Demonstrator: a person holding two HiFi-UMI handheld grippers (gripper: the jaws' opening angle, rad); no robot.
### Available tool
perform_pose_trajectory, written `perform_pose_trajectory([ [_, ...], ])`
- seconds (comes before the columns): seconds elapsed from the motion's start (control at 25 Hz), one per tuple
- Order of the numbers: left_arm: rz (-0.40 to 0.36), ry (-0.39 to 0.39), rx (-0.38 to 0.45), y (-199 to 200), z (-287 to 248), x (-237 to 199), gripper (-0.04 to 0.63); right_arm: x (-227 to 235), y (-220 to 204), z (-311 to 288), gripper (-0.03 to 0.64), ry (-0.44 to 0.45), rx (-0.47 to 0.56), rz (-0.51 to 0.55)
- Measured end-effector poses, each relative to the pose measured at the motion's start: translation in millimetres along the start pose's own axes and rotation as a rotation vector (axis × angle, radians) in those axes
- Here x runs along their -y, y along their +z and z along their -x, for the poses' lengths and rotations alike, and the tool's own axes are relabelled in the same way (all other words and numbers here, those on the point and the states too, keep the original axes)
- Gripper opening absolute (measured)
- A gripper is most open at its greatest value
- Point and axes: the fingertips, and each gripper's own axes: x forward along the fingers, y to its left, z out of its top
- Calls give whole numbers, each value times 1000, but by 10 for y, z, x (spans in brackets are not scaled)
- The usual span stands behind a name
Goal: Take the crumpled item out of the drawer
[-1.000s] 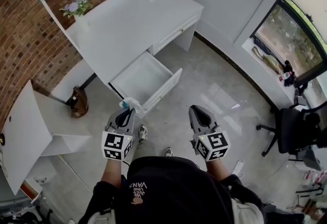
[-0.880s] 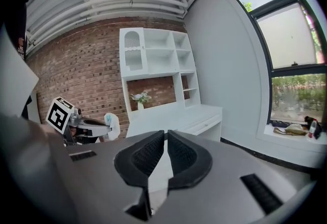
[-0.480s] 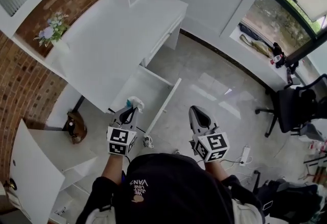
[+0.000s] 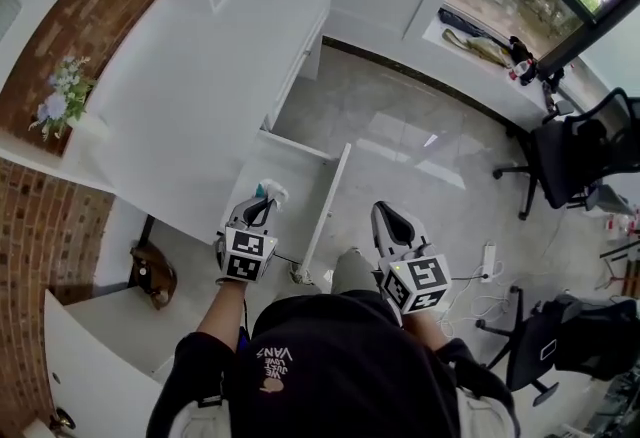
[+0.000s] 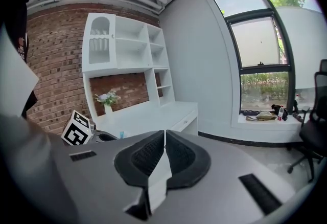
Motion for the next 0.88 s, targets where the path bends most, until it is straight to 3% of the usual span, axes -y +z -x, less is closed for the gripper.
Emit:
perform_pose_trajectory([
  [0.36,26,40,-73,-241,-682,-168,11,224,-101,-237,2,1,-50,-10],
  [0.68,64,94,-127,-405,-1300,-418,11,420,-65,-650,2,92,-95,11],
  [0.88,107,123,-211,-621,-1682,-618,11,484,-91,-969,2,161,-130,5],
])
